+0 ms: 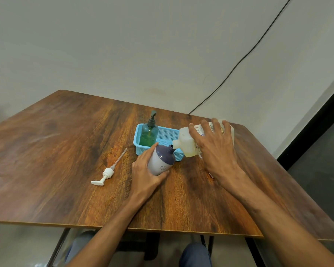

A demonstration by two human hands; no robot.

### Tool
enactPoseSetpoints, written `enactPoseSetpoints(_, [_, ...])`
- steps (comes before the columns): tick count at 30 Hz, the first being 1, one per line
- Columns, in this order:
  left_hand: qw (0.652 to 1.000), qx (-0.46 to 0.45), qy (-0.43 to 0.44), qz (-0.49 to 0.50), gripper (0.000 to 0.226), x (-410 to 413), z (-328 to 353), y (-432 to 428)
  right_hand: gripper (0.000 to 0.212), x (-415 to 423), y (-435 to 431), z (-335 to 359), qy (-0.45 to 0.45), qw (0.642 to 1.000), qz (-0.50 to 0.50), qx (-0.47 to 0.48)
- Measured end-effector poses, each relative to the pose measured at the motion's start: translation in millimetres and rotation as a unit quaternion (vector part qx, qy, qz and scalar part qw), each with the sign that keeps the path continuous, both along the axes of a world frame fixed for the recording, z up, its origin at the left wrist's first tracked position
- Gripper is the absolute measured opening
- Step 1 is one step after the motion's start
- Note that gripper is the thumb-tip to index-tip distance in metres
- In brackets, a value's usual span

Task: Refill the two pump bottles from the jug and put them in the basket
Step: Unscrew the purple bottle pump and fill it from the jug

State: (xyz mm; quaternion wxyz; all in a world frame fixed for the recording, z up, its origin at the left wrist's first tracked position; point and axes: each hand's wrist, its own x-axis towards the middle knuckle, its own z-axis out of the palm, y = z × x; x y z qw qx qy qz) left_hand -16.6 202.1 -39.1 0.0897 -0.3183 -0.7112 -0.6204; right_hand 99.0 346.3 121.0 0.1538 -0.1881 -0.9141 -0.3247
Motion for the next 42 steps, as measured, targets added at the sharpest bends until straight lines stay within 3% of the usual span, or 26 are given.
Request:
enactPoseSetpoints(20, [1.000, 0.007, -0.003, -0.003, 0.092, 0.4, 0.5, 0.5, 0.073, 0.0, -0.4, 0.1, 0.007, 1.000, 0.016, 0.000])
enactPoseSetpoints(42, [1.000, -0.008, -0.004, 0.001, 0.094, -1.5, -1.9, 0.8, 0.082, 0.4, -8.1, 6.6, -0.016, 1.000, 0.000, 0.001])
